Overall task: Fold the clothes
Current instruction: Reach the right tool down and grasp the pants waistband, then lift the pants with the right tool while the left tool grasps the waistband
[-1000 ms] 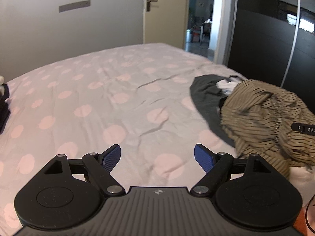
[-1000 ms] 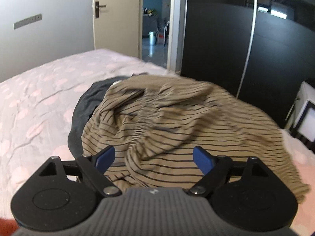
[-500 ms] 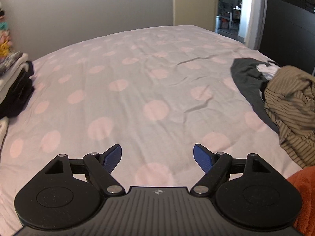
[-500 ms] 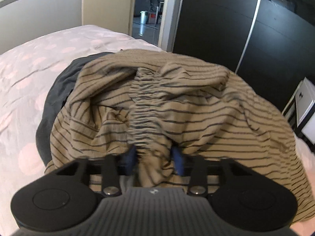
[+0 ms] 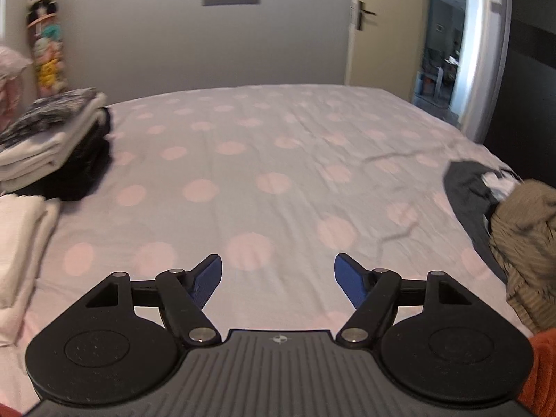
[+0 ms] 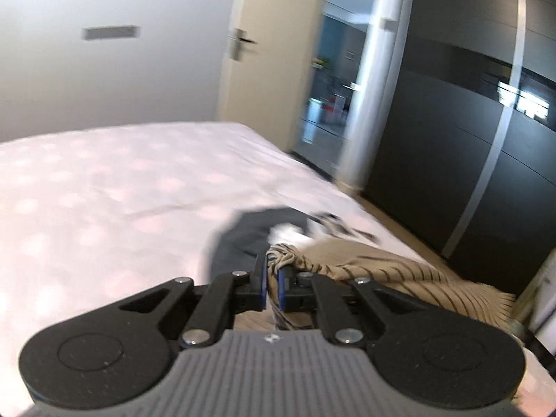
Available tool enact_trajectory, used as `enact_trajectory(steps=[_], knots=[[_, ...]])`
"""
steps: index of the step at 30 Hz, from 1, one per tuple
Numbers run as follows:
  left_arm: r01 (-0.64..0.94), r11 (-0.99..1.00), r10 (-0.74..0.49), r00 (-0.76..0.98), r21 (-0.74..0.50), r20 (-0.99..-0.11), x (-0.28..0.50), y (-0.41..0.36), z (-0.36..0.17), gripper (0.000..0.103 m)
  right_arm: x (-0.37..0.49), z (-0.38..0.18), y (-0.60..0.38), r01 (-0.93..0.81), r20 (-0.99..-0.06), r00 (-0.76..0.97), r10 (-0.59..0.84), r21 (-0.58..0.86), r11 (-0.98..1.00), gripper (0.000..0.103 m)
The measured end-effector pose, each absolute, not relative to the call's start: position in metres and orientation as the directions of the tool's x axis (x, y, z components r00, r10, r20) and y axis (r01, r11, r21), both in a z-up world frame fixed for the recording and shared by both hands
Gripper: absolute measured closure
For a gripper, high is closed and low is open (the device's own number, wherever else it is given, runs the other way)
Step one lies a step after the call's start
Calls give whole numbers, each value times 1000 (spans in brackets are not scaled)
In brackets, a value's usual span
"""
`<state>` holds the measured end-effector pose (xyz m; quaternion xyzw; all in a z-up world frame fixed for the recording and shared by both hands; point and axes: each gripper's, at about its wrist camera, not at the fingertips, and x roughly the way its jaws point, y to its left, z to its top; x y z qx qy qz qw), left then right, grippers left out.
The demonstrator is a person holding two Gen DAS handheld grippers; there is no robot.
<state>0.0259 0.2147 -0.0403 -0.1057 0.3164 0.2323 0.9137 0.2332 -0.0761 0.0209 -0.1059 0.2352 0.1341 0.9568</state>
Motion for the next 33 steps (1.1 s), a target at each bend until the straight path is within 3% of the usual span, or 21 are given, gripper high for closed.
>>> enact_trajectory(steps=[10,14,18,26,33], knots=[[-620,777,447,664,-108,-600,-20,274,-19,18,136,50,111,-761,-435,579,689,16,649,97],[-653,748,468,645,-118,-604,-32,289,-20,18,102,47,145,-844,-405,454,794,91,529,97],[-659,744,460,627,-113,-629,-32,295,-33,18,107,19,156,-825,-492,441,751,106,555,97],[-619,775,386,628,-132,-676,-22,299,-65,18,166,-69,102,-626,-689,568,450,-6,780,95],[-498,857,280,668,-134,-690,5,277,-85,18,188,-103,42,-480,-749,504,431,173,860,89]])
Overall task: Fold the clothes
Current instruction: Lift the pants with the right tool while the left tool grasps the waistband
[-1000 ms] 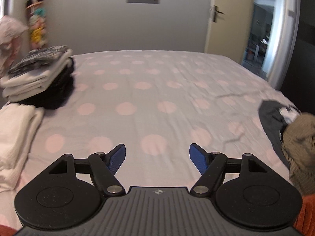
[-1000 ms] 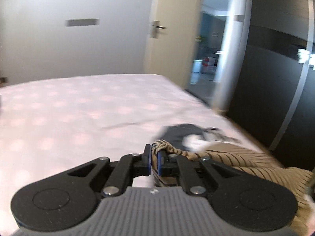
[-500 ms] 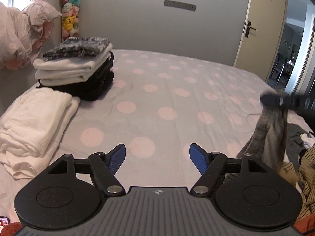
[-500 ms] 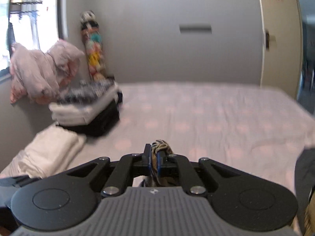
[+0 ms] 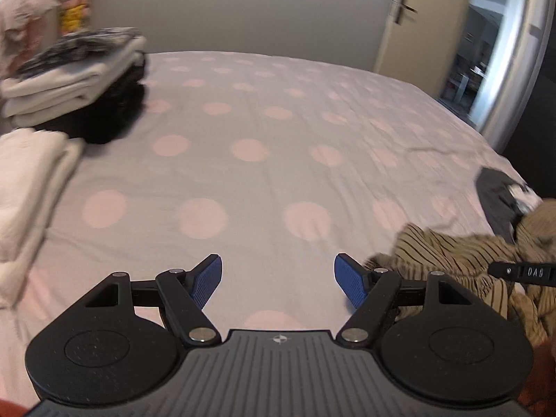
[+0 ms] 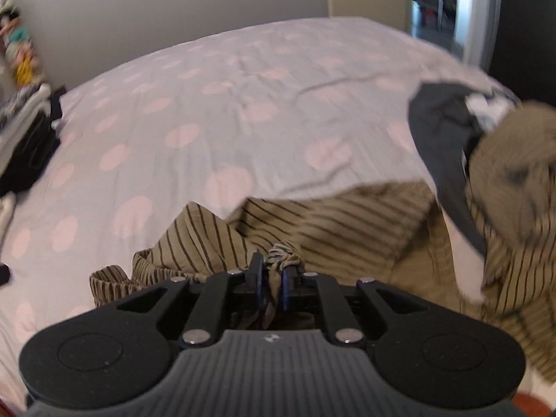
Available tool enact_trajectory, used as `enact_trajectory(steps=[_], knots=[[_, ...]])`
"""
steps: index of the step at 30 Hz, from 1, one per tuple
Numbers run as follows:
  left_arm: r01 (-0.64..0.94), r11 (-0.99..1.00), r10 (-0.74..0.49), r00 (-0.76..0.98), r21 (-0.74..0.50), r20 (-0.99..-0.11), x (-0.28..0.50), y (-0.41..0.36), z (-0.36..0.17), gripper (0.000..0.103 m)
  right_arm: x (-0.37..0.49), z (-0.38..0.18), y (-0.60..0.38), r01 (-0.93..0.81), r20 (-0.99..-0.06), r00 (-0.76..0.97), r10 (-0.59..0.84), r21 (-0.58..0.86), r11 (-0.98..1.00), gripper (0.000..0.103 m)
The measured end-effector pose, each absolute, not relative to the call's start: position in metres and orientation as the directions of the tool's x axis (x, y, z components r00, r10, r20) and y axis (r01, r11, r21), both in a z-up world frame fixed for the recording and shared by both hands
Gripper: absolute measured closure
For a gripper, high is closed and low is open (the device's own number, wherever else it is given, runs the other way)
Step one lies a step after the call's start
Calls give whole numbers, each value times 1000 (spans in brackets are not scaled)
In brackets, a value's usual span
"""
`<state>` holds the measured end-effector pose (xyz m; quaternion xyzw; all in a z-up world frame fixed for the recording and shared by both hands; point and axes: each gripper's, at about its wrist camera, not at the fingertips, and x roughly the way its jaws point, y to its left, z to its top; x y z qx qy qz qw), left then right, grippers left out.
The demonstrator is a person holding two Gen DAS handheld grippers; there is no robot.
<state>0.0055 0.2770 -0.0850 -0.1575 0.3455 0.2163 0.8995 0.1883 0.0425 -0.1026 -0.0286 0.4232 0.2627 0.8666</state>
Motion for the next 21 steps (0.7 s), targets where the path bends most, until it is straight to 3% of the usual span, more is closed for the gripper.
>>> enact_trajectory(steps=[2,4,9,15,21], knots=[[-446,884,235,683,-140,-691,14,268,-89,18,189,-104,31,-448,-744,489,456,235,863,75],[-406,902,193,689,-150,-699,23,259,-92,18,184,-102,23,-428,-737,476,480,282,859,71],[-348,927,142,676,-143,-723,38,240,-102,18,168,-108,18,-438,-764,412,497,313,843,70],[-293,955,150,616,-48,-773,49,220,-119,18,142,-120,10,-509,-816,372,443,220,832,70],[-131,988,148,618,85,-772,52,211,-107,18,140,-91,9,-663,-799,361,481,143,735,55]])
